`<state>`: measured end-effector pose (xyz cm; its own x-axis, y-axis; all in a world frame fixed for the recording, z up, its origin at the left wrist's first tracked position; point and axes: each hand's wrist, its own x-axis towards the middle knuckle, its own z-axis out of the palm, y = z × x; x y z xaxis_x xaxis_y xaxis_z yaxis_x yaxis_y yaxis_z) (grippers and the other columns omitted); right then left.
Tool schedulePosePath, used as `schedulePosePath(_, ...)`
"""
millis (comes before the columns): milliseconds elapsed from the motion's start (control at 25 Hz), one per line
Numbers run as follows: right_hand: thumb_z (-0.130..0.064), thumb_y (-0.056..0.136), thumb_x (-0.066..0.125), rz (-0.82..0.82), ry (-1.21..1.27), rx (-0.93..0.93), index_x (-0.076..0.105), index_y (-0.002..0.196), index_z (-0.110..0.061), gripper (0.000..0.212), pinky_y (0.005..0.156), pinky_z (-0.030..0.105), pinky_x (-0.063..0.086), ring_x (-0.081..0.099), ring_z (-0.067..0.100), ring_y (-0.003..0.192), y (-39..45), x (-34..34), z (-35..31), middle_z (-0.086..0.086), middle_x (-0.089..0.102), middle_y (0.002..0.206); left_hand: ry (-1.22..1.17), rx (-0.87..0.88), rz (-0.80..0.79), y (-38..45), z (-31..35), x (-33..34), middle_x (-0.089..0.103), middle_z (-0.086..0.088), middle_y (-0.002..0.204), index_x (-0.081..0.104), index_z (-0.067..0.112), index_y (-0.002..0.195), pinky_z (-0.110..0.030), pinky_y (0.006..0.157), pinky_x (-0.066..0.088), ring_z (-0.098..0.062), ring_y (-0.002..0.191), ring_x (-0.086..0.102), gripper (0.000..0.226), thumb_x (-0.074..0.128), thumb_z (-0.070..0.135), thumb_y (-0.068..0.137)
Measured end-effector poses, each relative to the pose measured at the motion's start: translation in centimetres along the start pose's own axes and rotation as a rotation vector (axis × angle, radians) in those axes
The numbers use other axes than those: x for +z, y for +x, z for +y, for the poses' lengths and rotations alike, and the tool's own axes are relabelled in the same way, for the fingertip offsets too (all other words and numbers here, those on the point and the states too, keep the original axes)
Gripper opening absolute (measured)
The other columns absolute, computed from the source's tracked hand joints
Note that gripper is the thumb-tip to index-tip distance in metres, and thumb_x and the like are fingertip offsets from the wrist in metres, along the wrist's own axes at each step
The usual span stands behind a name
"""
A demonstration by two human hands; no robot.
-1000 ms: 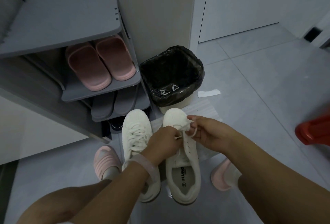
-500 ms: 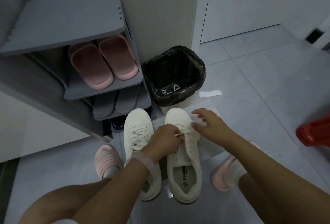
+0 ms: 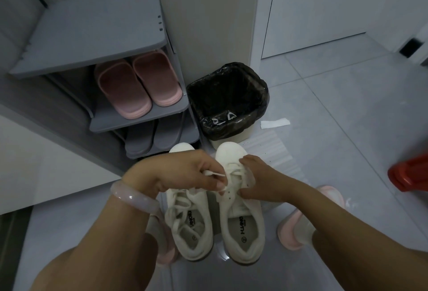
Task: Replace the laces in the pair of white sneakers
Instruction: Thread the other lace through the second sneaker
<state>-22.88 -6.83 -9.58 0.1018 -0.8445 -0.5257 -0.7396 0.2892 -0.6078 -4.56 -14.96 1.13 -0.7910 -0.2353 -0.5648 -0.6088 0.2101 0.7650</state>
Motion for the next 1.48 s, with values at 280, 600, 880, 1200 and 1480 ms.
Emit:
schedulePosePath(280, -0.035, 0.086, 0.057, 0.170, 0.227, -0.235, 0.068, 0.093, -0.012, 0.026, 0.092, 0.039, 0.047, 0.059, 0.013, 0.097, -1.2, -0.3, -2.3, 0.002, 0.066, 0.101, -0.097, -0.095, 0.501, 1.7, -0.4, 0.2, 0.056, 0.014, 0.059, 0.067, 0.022, 0.090, -0.015, 0.054, 0.039, 0.001, 0.055, 0.049, 0.016, 0.052, 0.028, 0.092)
schedulePosePath(600, -0.020, 0.092, 0.050, 0.661, 0.379, 0.347, 0.057, 0.106, -0.010, 0.018, 0.055, 0.029, 0.048, 0.055, 0.020, 0.066, -2.2, -7.6, -0.2, 0.008, 0.060, 0.080, -0.032, -0.141, 0.721, 2.9, -1.7, 0.6, 0.052, 0.006, 0.091, 0.053, 0.022, 0.118, -0.019, 0.058, 0.035, -0.004, 0.064, 0.043, 0.030, 0.047, 0.010, 0.091)
schedulePosePath(880, -0.042, 0.095, 0.042, 0.245, -0.410, 0.224, 0.066, 0.104, -0.009, 0.042, 0.080, 0.031, 0.048, 0.059, 0.021, 0.087, -1.4, -3.5, -1.5, 0.008, 0.064, 0.101, -0.387, 0.158, 0.620, 2.1, -0.3, 0.7, 0.060, 0.011, 0.086, 0.061, 0.031, 0.099, -0.013, 0.059, 0.042, 0.004, 0.060, 0.051, 0.039, 0.048, -0.005, 0.088)
schedulePosePath(1200, -0.033, 0.094, 0.048, -0.083, 1.593, 0.195, 0.064, 0.091, -0.008, 0.031, 0.071, 0.026, 0.055, 0.065, 0.018, 0.076, -2.0, -1.0, -7.7, 0.005, 0.069, 0.072, -0.492, 0.289, 0.463, 1.2, 0.3, 1.0, 0.058, 0.002, 0.081, 0.063, 0.019, 0.101, -0.013, 0.059, 0.043, -0.003, 0.063, 0.052, 0.026, 0.048, -0.001, 0.090)
schedulePosePath(1480, -0.025, 0.094, 0.046, 0.114, 1.960, -0.004, 0.055, 0.086, -0.011, 0.019, 0.059, 0.023, 0.056, 0.068, 0.015, 0.063, -2.4, -5.2, -7.1, 0.007, 0.070, 0.078, -0.401, -0.168, 0.459, 0.9, -0.7, 0.5, 0.041, 0.001, 0.055, 0.049, 0.013, 0.067, -0.014, 0.038, 0.026, -0.004, 0.035, 0.030, 0.033, 0.042, 0.022, 0.097)
